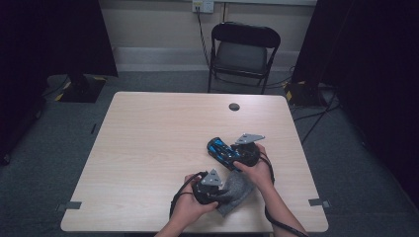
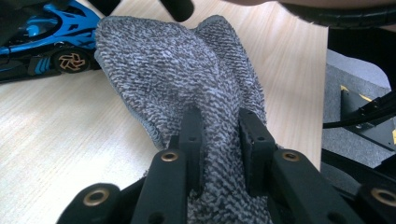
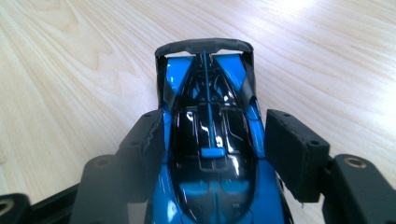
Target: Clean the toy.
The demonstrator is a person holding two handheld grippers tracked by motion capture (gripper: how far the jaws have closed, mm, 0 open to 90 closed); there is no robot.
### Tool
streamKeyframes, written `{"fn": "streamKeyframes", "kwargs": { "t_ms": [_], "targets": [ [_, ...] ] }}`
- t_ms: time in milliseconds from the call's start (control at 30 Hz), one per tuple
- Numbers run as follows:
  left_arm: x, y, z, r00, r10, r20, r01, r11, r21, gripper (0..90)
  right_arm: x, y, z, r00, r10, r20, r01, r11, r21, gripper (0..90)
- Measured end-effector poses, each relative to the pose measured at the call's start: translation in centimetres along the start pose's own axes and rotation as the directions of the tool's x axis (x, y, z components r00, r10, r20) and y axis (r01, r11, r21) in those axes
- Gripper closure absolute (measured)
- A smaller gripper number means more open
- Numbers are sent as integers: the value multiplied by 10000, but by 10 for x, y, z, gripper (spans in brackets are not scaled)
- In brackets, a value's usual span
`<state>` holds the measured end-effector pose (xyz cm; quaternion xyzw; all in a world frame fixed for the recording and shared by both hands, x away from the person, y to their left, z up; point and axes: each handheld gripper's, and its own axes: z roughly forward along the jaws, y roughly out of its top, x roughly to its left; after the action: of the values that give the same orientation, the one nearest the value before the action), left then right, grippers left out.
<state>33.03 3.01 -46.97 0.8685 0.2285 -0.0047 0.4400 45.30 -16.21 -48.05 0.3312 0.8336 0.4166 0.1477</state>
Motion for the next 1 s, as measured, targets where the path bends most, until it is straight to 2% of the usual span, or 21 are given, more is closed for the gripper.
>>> {"fn": "streamKeyframes", "kwargs": {
  "t_ms": [133, 300, 367, 433, 567, 633, 767, 867, 933, 1000],
  "targets": [
    [2, 0, 2, 10000, 43, -14, -43, 9999, 95, 738, -3, 0, -10, 9999, -78, -119, 75, 9997, -221, 378],
    [3, -1, 3, 9998, 158, 119, -160, 9998, 122, 738, -2, 3, -24, 9981, -171, -593, 135, 9981, -600, 380],
    [4, -2, 3, 9998, 130, 129, -132, 9999, 102, 733, 1, 4, -29, 9964, -346, -768, 294, 9973, -679, 391],
    [5, -3, 3, 9999, 78, 136, -79, 10000, 50, 728, 5, 5, -32, 9943, -699, -802, 652, 9961, -602, 391],
    [7, -5, 1, 9999, 44, 117, -44, 10000, 13, 722, 16, 5, -38, 9862, -1037, -1293, 946, 9927, -742, 393],
    [8, -7, -1, 9998, 184, 80, -184, 9998, 28, 712, 22, 4, -39, 9793, -1127, -1680, 997, 9915, -842, 402],
    [11, -10, -5, 10000, -18, -41, 18, 10000, -84, 679, 38, 1, -38, 9653, -1464, -2164, 1316, 9880, -815, 400],
    [12, -14, -8, 9995, 89, -302, -93, 9999, -133, 638, 44, -2, -36, 9603, -1559, -2312, 1410, 9868, -798, 401],
    [13, -17, -10, 9982, 120, -580, -130, 9998, -156, 560, 46, -5, -35, 9597, -1525, -2361, 1385, 9875, -750, 404],
    [15, -20, -12, 9984, 17, -558, -31, 9997, -236, 555, 46, -7, -35, 9587, -1471, -2436, 1318, 9882, -782, 410]
  ]
}}
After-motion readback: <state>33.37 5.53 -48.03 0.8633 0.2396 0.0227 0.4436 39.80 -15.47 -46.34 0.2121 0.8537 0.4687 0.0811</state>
